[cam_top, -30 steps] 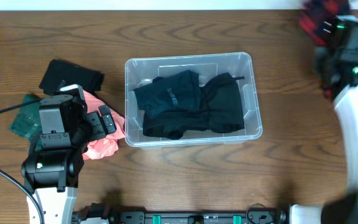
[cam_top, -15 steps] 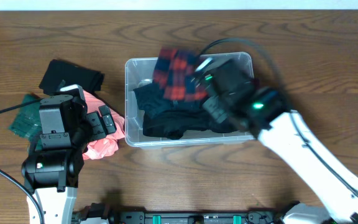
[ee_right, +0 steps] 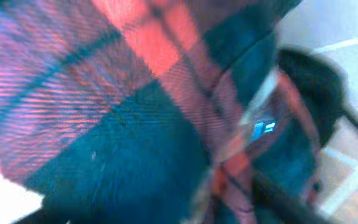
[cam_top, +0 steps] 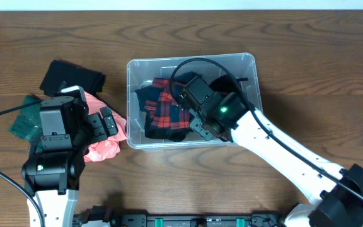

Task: Pack container
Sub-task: 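Lay the plaid shirt flat in the bin and withdraw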

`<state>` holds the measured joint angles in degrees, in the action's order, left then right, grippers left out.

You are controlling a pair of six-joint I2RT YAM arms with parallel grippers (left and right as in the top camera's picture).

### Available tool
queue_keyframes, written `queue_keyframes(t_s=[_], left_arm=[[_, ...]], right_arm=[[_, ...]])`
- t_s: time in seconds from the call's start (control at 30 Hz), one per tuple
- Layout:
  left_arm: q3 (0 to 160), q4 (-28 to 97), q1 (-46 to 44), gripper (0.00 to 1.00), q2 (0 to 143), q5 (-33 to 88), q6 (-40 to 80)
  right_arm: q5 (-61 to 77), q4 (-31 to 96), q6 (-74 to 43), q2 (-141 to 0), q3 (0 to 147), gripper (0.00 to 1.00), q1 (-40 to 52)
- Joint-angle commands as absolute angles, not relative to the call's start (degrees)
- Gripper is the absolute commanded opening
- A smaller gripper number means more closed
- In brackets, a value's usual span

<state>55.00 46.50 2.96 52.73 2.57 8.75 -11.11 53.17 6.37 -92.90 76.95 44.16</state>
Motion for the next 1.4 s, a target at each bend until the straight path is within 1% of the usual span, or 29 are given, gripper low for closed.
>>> queue_keyframes(t_s=[0.0, 0.03, 0.07, 0.1, 0.17, 0.23, 0.27, 0.37, 0.4, 0.53, 0.63, 0.77, 0.87, 0.97, 1.03, 1.07, 1.1, 1.13, 1.17, 1.2, 1.27, 1.3, 1.37], left_arm=[[56.1, 46.7, 3.2, 0.98, 52.7, 1.9, 8.2], [56.1, 46.7, 3.2, 0.98, 52.7, 1.9, 8.2], [56.1, 46.7, 3.2, 0.98, 52.7, 1.9, 8.2], [56.1, 46.7, 3.2, 0.98, 52.7, 1.9, 8.2], [56.1, 46.7, 3.2, 0.98, 52.8, 1.9, 8.2], [56.1, 46.7, 3.2, 0.98, 52.7, 1.9, 8.2], [56.1, 46.7, 3.2, 0.98, 52.8, 1.9, 8.2], [56.1, 46.7, 3.2, 0.98, 52.8, 1.9, 8.2], [56.1, 46.7, 3.2, 0.98, 52.8, 1.9, 8.2], [56.1, 46.7, 3.2, 0.98, 52.8, 1.9, 8.2], [56.1, 46.7, 3.2, 0.98, 52.8, 1.9, 8.2], [56.1, 46.7, 3.2, 0.98, 52.8, 1.9, 8.2], [56.1, 46.7, 3.2, 0.98, 52.7, 1.9, 8.2], [56.1, 46.7, 3.2, 0.98, 52.7, 1.9, 8.2], [56.1, 46.7, 3.2, 0.98, 52.7, 1.9, 8.2], [56.1, 46.7, 3.2, 0.98, 52.7, 1.9, 8.2], [56.1, 46.6, 3.2, 0.98, 52.7, 1.9, 8.2], [56.1, 46.4, 3.2, 0.98, 52.8, 1.9, 8.2], [56.1, 46.0, 3.2, 0.98, 52.8, 1.9, 8.2], [56.1, 45.6, 3.2, 0.98, 52.8, 1.9, 8.2], [56.1, 45.2, 3.3, 0.98, 52.8, 1.8, 7.5], [56.1, 45.1, 3.3, 0.98, 52.9, 0.8, 7.1], [56.1, 45.4, 3.6, 0.98, 53.6, -2.5, 8.7]], right_arm=[[-12.1, 49.5, 6.9, -85.0, 81.2, 0.99, 44.5], [-11.9, 47.3, 6.9, -83.4, 81.2, 0.99, 44.5], [-11.8, 44.8, 6.9, -81.8, 81.2, 0.91, 44.5], [-11.6, 43.1, 6.9, -80.9, 81.2, 0.75, 44.5], [-10.2, 41.3, 6.9, -80.4, 81.2, 0.45, 44.5], [-5.8, 41.3, 6.8, -81.3, 80.9, 0.28, 44.5], [-3.8, 41.6, 6.2, -82.0, 80.7, 0.24, 44.5], [2.8, 43.7, 3.0, -86.6, 79.9, 0.13, 44.5], [3.9, 44.8, 2.1, -88.4, 79.8, 0.11, 44.5], [9.5, 49.2, 0.3, -97.6, 79.8, 0.07, 44.7], [12.6, 51.4, 0.2, -104.0, 79.8, 0.07, 44.7], [12.1, 52.8, 0.3, -110.6, 79.8, 0.01, 44.4], [10.3, 52.5, 0.3, -111.1, 80.0, 0.01, 43.0], [9.2, 53.6, 0.3, -108.3, 81.8, 0.02, 40.7], [9.0, 54.9, 1.2, -105.2, 83.5, 0.05, 39.0], [8.8, 55.6, 2.3, -102.9, 84.5, 0.09, 38.1], [8.8, 55.9, 3.6, -100.7, 85.3, 0.17, 37.3], [8.7, 56.0, 4.6, -98.3, 86.1, 0.21, 36.3], [8.7, 55.7, 5.5, -95.5, 86.9, 0.30, 35.1], [8.4, 55.2, 6.0, -93.0, 87.5, 0.45, 34.0], [6.5, 53.5, 5.9, -88.4, 87.9, 0.65, 31.5], [5.5, 52.8, 5.8, -86.3, 87.9, 0.71, 30.1], [4.8, 52.5, 5.8, -82.7, 87.9, 0.75, 26.8]])
